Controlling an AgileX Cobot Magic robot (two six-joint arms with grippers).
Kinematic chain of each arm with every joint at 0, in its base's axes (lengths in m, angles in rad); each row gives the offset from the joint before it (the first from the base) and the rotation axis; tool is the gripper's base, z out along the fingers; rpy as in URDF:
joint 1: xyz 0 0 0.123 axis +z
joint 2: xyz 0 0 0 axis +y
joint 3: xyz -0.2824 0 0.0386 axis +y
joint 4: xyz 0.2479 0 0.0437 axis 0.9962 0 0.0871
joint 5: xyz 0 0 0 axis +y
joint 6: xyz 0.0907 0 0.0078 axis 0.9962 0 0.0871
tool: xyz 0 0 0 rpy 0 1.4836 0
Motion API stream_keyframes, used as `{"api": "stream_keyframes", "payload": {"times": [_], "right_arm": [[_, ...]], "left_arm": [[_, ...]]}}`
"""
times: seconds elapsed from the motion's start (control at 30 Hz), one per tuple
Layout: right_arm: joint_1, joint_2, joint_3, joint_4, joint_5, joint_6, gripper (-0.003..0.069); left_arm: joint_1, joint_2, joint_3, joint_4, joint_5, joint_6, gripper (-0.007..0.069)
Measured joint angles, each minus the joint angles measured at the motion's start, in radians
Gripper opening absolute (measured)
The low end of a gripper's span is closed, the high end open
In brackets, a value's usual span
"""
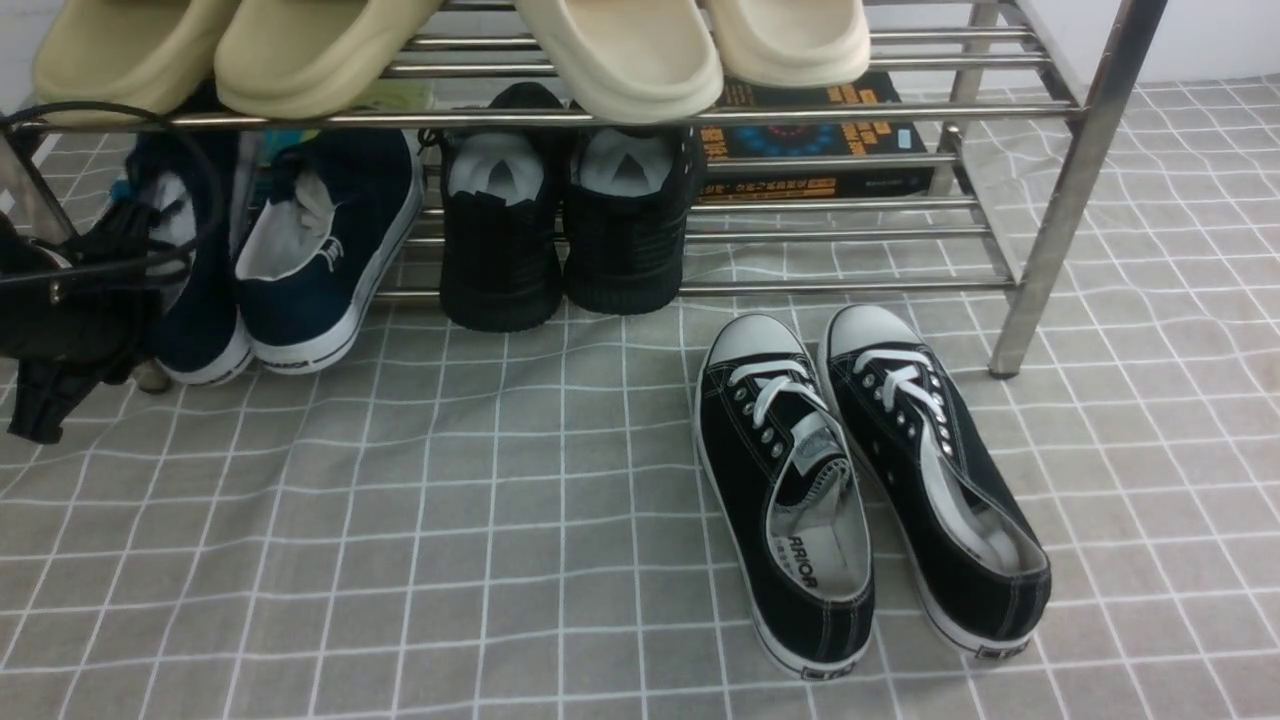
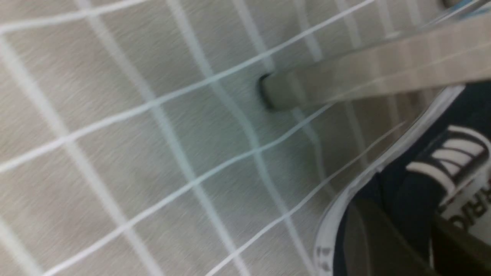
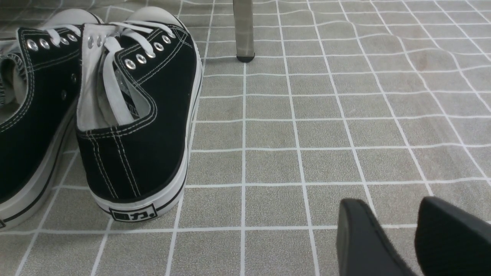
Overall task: Take the shoes off the shelf with your hand from the grey coffee tablecloth.
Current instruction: 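Grasp the leftmost shoe on the bottom shelf of the shoe rack with the left gripper, then set the held shoe down on the floor in front of the rack with the left gripper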
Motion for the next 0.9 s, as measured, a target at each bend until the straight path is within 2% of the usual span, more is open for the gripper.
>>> {"api": "stream_keyframes", "payload": {"times": [0.17, 0.5, 0.67, 0.77, 0.9], "right_arm": [[0.000, 0.000, 0.000, 0.000, 0.000, 0.000, 0.0239], [0.000, 0.000, 0.000, 0.000, 0.000, 0.000, 0.0239], [0.000, 0.000, 0.000, 0.000, 0.000, 0.000, 0.0239], [0.000, 0.000, 0.000, 0.000, 0.000, 0.000, 0.0239], [0.000, 0.000, 0.000, 0.000, 0.000, 0.001, 0.0239]], "left_arm": [[0.001, -0.059, 0.001, 0.026, 0.118, 0.000, 0.0052], [-0.006, -0.255, 0.004, 0.261, 0.507, 0.065, 0.0051], [-0.010, -0.311, 0.006, 0.314, 0.675, 0.074, 0.0051], [-0.009, -0.332, 0.025, 0.331, 0.742, 0.066, 0.0051], [-0.009, -0.353, 0.092, 0.337, 0.748, -0.011, 0.0051]]}}
